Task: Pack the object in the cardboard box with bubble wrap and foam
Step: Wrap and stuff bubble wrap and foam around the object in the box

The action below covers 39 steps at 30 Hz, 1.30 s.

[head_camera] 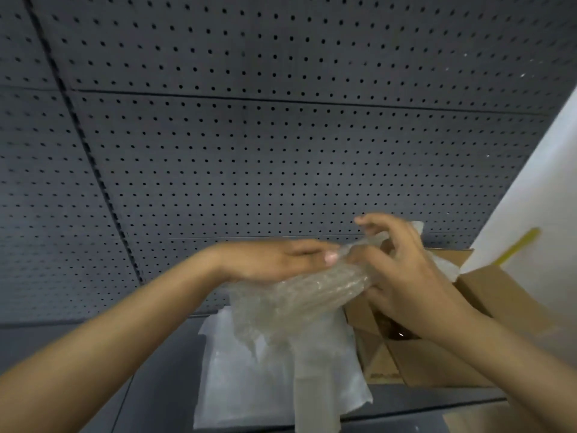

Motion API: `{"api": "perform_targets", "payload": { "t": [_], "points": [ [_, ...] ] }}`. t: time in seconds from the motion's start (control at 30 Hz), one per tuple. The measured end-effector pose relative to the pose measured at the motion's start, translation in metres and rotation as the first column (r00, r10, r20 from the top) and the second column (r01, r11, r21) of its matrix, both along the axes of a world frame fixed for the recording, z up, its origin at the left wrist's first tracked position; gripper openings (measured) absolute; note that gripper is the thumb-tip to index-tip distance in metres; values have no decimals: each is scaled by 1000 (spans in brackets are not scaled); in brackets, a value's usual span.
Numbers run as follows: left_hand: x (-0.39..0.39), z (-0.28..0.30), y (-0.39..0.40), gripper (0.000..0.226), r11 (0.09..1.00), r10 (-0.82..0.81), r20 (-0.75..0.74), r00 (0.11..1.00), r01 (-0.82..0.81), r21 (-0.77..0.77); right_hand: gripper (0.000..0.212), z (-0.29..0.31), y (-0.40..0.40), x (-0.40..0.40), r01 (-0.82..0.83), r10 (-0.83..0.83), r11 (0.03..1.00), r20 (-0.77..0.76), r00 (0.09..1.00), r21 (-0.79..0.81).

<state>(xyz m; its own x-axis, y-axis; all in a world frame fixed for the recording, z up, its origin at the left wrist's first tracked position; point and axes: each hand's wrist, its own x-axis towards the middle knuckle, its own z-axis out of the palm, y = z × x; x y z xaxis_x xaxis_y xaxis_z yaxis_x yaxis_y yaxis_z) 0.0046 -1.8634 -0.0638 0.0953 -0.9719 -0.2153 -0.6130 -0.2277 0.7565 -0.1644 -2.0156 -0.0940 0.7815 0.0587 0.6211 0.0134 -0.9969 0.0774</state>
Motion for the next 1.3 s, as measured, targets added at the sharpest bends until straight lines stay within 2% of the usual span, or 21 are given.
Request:
{"api": "perform_targets", "payload": {
  "t": [0.13, 0.27, 0.33, 0.43, 0.5, 0.57, 0.73, 0.9, 1.03, 1.13, 1.3],
  "points": [
    [-39, 13, -44, 46, 986, -164, 77, 984, 166, -19, 57, 2, -38, -36, 70, -68, 997, -40, 997, 42],
    [-77, 14, -94, 38, 977, -185, 211, 960, 203, -69, 63, -2, -77, -73, 198, -203, 978, -77, 976, -66],
    [-97, 11, -121, 44, 979, -140, 334, 932, 180, -92, 59, -3, -106, -86, 221, -233, 969, -105, 967, -110],
    [-123, 7, -165, 62, 986, -56, 459, 887, 122, -116, 43, -2, -161, -100, 231, -240, 970, -137, 961, -81],
    [-137, 3, -196, 71, 989, -17, 592, 806, 100, -107, 35, -4, -197, -109, 226, -233, 972, -174, 957, -64],
    [-140, -6, -213, 68, 989, 23, 675, 737, 80, -121, 32, -10, -217, -108, 204, -213, 977, -216, 953, -61],
    [-151, -31, -250, 59, 991, 99, 693, 715, -10, -132, 38, -33, -262, -105, 111, -105, 994, -336, 936, -3],
    [-126, -63, -257, 53, 991, 135, 658, 740, -114, -75, 48, -58, -285, -90, 25, 11, 997, -462, 887, 72],
    [-97, -87, -264, 50, 992, 115, 666, 737, -115, -44, 54, -75, -296, -71, 91, 17, 984, -591, 806, 153],
    [-82, -104, -275, 50, 992, 123, 695, 708, -117, -56, 53, -87, -304, -56, 142, -1, 978, -675, 738, 153],
    [-76, -135, -292, 48, 994, 105, 711, 695, -95, -54, 47, -112, -314, -46, 209, -62, 971, -727, 683, 114]
  ]
}}
